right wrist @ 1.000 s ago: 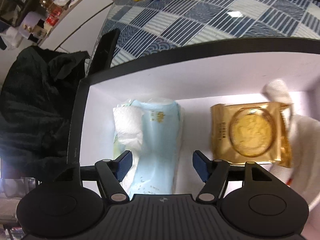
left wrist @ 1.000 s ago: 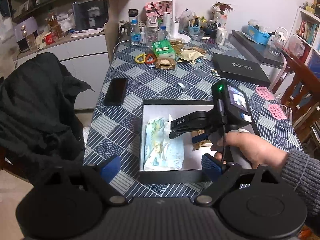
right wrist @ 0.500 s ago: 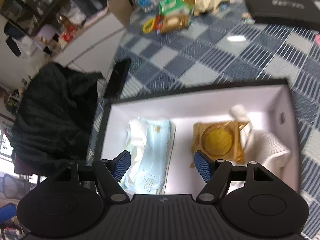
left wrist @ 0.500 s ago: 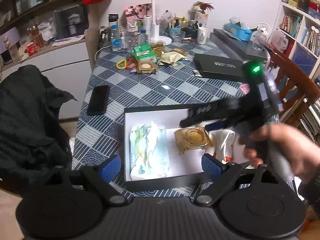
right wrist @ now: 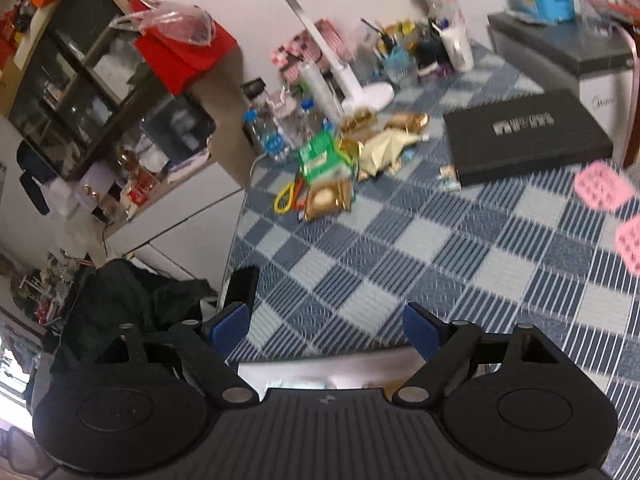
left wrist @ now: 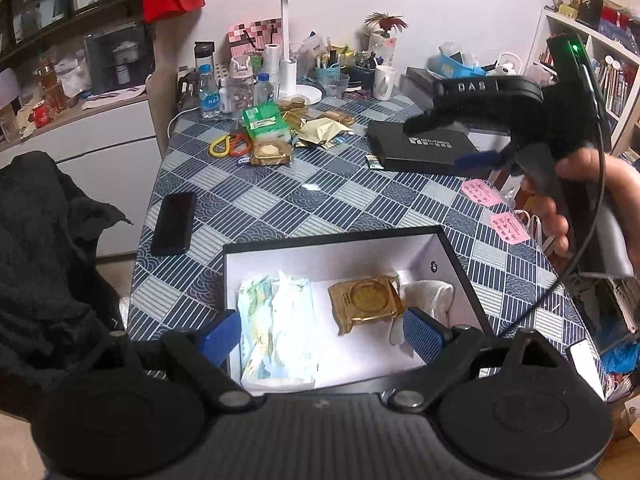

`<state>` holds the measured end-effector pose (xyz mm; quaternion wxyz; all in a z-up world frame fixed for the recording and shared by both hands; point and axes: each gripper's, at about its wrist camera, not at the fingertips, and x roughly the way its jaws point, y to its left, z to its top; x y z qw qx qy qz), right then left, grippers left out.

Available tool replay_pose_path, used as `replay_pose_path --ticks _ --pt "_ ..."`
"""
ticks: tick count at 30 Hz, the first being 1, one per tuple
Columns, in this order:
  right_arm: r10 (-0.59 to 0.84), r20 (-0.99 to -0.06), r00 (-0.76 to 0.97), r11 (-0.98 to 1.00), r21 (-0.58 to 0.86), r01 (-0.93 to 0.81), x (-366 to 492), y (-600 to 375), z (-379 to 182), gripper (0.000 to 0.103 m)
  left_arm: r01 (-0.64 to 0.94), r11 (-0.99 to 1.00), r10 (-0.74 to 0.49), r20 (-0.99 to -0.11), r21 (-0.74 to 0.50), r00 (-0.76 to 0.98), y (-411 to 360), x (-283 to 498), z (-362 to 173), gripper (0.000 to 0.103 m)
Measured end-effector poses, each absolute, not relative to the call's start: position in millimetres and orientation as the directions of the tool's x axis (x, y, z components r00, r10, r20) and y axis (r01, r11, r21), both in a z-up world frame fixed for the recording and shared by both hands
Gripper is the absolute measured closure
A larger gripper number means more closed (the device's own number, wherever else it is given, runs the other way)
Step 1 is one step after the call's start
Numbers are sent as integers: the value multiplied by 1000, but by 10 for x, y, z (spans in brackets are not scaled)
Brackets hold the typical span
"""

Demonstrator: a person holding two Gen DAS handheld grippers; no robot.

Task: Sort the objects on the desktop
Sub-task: 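Move the empty right gripper back toward the snack pile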

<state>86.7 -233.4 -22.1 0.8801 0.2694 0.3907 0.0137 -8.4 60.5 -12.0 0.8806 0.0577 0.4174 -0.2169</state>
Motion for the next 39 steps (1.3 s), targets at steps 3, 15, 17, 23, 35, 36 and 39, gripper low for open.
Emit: replay_pose_path --ticks 3,15,17,23,35,36,39 --pt "221 -681 698 860 473 189 1076 -2390 -213 7 427 901 -335 -759 -83 559 585 -5 -126 0" --pt "172 -687 706 894 410 181 2221 -2673 -428 6 413 907 -323 -774 -88 545 433 459 -197 0" --pt "145 -699 700 909 373 185 2403 -2673 -489 6 412 907 -322 -774 -87 545 398 554 -198 0" --pt "116 -728 676 938 304 166 2834 -2595 -720 7 405 910 -324 -762 -89 561 324 856 -170 0" --pt "141 -685 714 899 392 198 2514 -2801 -790 7 353 934 -300 -671 -61 678 213 1985 -66 0" --pt "148 -680 718 892 405 199 2404 -2837 -780 7 360 929 -317 -675 -81 666 191 2127 -82 0" --pt "138 -672 727 879 422 223 2048 -2910 -749 7 318 932 -347 -684 -174 642 176 2606 -190 0"
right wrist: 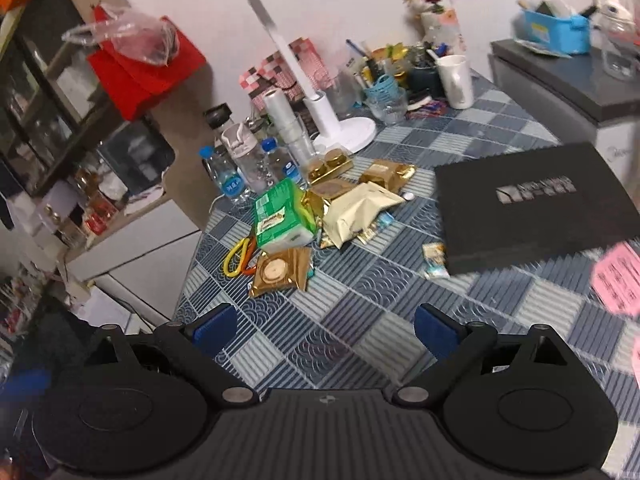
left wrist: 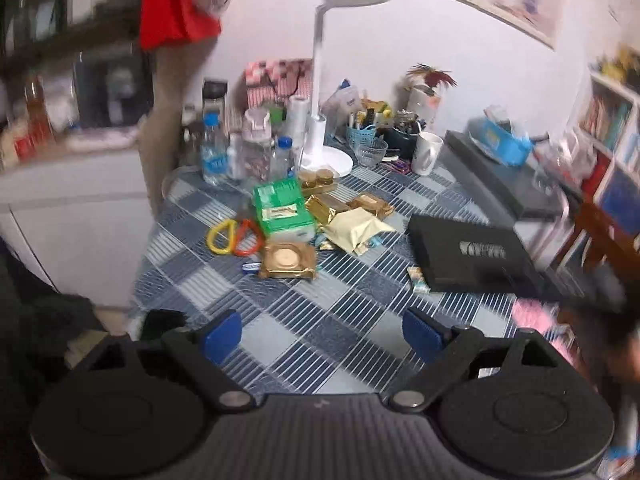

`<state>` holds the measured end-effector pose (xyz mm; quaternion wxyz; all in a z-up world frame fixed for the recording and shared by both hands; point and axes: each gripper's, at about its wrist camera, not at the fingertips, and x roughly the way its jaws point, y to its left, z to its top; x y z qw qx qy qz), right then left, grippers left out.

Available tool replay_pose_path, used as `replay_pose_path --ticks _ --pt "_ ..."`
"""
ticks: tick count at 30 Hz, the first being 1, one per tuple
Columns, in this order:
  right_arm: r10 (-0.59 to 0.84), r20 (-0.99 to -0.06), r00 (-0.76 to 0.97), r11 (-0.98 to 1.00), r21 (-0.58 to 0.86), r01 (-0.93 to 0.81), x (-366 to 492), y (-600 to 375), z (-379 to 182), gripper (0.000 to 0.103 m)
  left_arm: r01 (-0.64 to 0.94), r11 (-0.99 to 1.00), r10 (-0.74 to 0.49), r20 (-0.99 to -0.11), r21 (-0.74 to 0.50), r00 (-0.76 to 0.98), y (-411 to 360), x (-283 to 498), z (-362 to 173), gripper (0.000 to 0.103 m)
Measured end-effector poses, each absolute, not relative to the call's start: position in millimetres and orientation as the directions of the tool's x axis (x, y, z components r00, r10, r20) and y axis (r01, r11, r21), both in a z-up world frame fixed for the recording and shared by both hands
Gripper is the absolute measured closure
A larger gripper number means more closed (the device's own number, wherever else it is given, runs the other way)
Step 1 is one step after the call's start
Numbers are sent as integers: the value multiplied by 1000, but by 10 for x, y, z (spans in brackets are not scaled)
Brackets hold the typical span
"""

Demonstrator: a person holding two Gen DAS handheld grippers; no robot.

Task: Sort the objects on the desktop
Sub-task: 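Move the open left gripper toward the round gold mooncake packet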

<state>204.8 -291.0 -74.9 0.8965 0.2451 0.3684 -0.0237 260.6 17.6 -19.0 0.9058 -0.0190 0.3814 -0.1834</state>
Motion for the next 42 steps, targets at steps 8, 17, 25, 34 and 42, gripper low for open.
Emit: replay_pose_path --ticks 8,17,25,34,42 --pt "112 -654 748 853 450 265 1325 -2832 -830 6 216 966 -254 -696 -144 672 -112 3580 -542 0" --pt "100 -670 736 844 449 294 1124 -2855 -1082 6 312 948 -154 -776 58 612 -647 4257 -1145 0" --pt "98 -666 740 845 448 292 1126 -2887 -1131 6 275 954 -66 -809 120 584 -851 4729 -1612 0" --pt "119 -673 730 846 454 280 1192 -2865 -1234 6 284 956 -98 -835 72 542 -980 5007 -1965 0" --pt "124 -678 724 843 457 283 1245 -2864 -1277 6 305 947 -90 -832 99 547 -1110 5161 -2201 0"
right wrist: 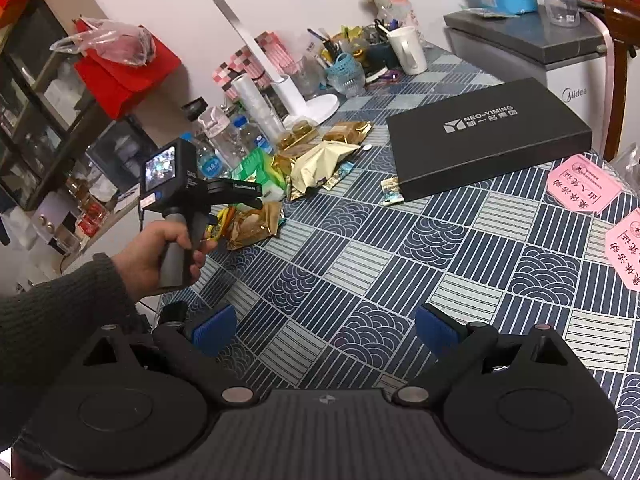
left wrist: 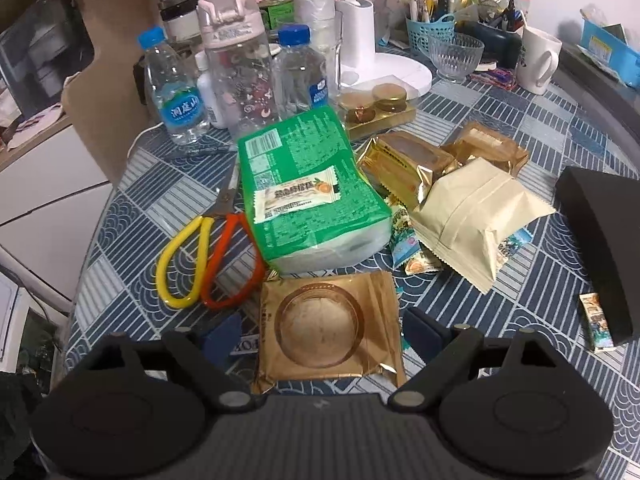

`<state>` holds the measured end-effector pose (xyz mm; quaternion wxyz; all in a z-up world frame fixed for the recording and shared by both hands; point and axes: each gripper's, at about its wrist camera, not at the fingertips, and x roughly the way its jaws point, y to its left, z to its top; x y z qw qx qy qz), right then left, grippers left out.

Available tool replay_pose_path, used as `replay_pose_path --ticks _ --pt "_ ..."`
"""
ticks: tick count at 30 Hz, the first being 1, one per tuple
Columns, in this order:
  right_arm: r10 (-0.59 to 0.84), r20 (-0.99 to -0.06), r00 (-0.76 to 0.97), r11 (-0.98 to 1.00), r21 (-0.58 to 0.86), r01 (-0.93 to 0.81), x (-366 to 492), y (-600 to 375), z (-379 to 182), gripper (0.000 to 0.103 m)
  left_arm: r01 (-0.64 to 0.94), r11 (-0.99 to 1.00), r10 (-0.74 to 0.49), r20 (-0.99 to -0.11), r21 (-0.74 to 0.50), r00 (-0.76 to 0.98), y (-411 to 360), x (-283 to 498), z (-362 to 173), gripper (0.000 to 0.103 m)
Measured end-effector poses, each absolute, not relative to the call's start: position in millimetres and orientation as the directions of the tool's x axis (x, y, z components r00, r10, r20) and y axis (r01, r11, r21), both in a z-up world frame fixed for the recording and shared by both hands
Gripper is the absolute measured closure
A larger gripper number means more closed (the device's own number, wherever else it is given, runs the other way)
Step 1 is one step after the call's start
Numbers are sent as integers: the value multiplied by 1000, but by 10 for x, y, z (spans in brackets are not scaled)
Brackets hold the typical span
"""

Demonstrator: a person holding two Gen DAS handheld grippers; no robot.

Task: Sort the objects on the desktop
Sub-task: 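Move the open left gripper toward the round gold mooncake packet, then close the left gripper on the gold mooncake packet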

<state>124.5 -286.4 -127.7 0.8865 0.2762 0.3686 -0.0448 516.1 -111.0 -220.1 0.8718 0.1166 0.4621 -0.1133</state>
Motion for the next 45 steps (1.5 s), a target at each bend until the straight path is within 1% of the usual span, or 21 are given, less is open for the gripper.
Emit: replay_pose_path --ticks 9,11,15,22,25,29,34,37,38,40,41,42,45 --pt "124 -688 715 849 447 283 1276 -2838 -1311 6 300 950 -93 -839 86 536 -1133 5319 -2479 0" --pt "123 -688 715 850 445 282 1284 -2832 -1312 6 296 949 -77 -832 108 550 -1151 5325 -2529 0" --pt "122 -692 712 857 435 276 1317 -2828 -1324 6 300 944 -69 -811 135 582 -1197 5317 -2567 0" --pt "118 -687 717 864 427 267 1321 -2830 -1298 6 302 944 -84 -790 132 608 -1180 5290 -2585 0" --pt "122 -685 718 864 429 262 1326 -2817 -1299 6 303 948 -109 -789 102 605 -1149 5284 -2572 0" --pt "129 -687 715 863 433 260 1349 -2806 -1319 6 327 940 -124 -793 99 596 -1126 5309 -2629 0" --pt "138 -689 712 860 440 259 1376 -2781 -1338 6 318 945 -129 -803 79 582 -1144 5354 -2667 0" --pt "140 -685 715 861 440 254 1376 -2757 -1322 6 327 938 -110 -798 113 592 -1197 5331 -2654 0" --pt "138 -684 716 863 438 252 1372 -2751 -1313 6 334 933 -105 -792 131 601 -1217 5308 -2643 2" --pt "134 -684 717 863 437 255 1355 -2754 -1303 6 340 928 -100 -779 151 619 -1233 5265 -2616 9" --pt "132 -684 717 862 436 257 1345 -2757 -1298 6 337 927 -95 -771 162 630 -1232 5250 -2596 18" --pt "127 -684 718 861 435 262 1335 -2764 -1294 6 334 928 -92 -766 166 636 -1226 5243 -2572 21" --pt "120 -681 723 860 435 267 1309 -2789 -1276 6 328 935 -109 -772 135 626 -1180 5261 -2504 23"
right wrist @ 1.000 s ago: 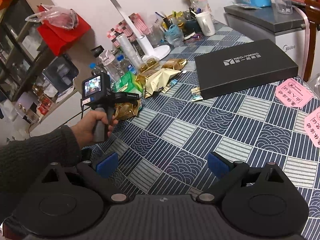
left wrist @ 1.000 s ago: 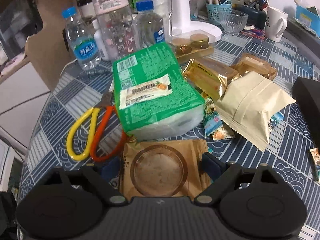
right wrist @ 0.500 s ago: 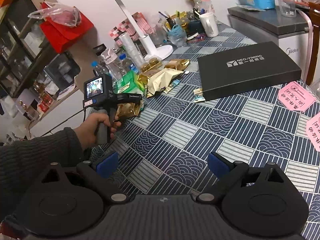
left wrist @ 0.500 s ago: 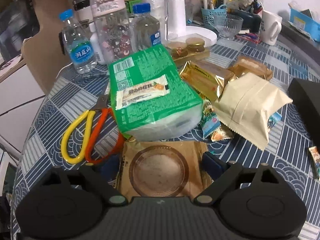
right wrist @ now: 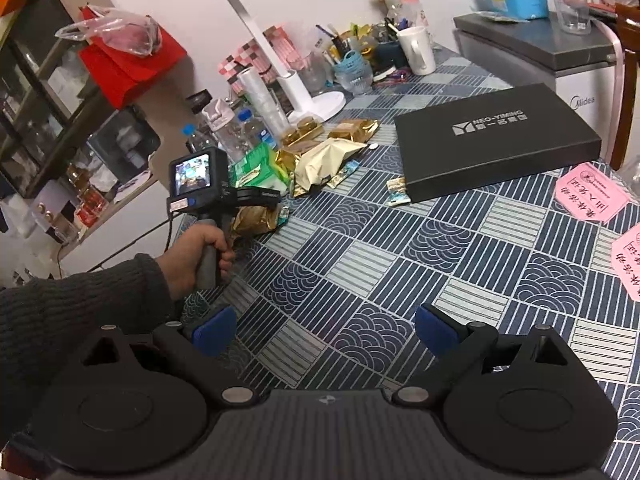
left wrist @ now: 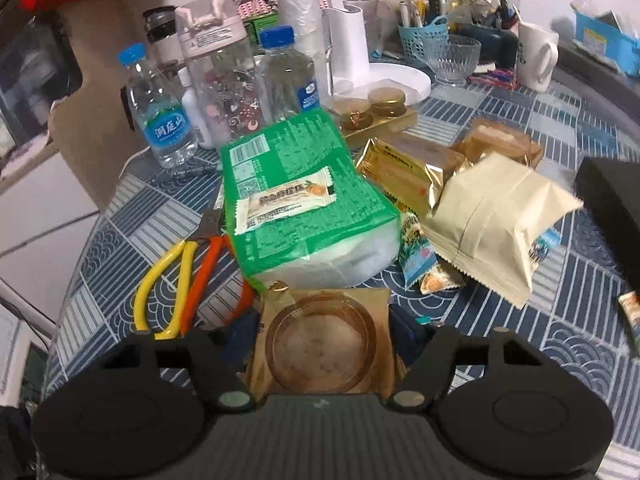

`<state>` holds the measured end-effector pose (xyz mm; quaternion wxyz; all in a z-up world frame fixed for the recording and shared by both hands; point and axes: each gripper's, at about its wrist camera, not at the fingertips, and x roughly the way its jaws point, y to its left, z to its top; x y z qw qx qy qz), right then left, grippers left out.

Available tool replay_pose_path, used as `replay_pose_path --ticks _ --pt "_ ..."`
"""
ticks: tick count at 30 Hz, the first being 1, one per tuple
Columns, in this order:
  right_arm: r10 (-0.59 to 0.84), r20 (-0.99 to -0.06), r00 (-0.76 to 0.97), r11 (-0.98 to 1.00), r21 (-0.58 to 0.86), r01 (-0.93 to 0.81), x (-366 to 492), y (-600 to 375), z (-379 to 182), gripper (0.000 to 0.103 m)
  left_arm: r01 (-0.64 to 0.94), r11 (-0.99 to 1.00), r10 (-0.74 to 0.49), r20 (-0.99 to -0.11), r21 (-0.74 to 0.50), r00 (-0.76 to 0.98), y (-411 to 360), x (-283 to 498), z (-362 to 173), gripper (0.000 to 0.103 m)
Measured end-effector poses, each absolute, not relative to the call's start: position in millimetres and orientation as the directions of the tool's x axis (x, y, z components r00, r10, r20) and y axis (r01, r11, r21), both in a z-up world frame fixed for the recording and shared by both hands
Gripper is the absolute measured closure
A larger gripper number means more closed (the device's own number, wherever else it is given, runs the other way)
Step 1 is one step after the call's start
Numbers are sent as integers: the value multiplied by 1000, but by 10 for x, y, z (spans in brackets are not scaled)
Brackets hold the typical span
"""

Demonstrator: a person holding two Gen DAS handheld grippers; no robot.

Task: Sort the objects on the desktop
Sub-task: 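Close the left gripper on the gold mooncake packet, then lift the mooncake packet and carry it toward the white box with the left gripper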

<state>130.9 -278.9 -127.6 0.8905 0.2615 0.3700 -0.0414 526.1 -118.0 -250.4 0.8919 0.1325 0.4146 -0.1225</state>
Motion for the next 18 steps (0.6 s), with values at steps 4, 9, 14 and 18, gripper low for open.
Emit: replay_pose_path --ticks 4,9,14,18 --pt "115 -673 731 863 432 262 1278 -2795 -1233 6 332 934 -118 -765 130 634 -1165 5219 -2419 24" --pt "115 -661 741 863 436 256 1216 -2793 -1165 6 310 943 -112 -761 122 639 -1115 5167 -2278 24" --pt "110 -646 755 864 438 249 1127 -2786 -1068 6 297 946 -100 -752 131 651 -1061 5074 -2105 24" --pt "106 -634 766 873 428 233 1020 -2753 -955 6 292 947 -99 -748 131 657 -1045 4953 -1971 24"
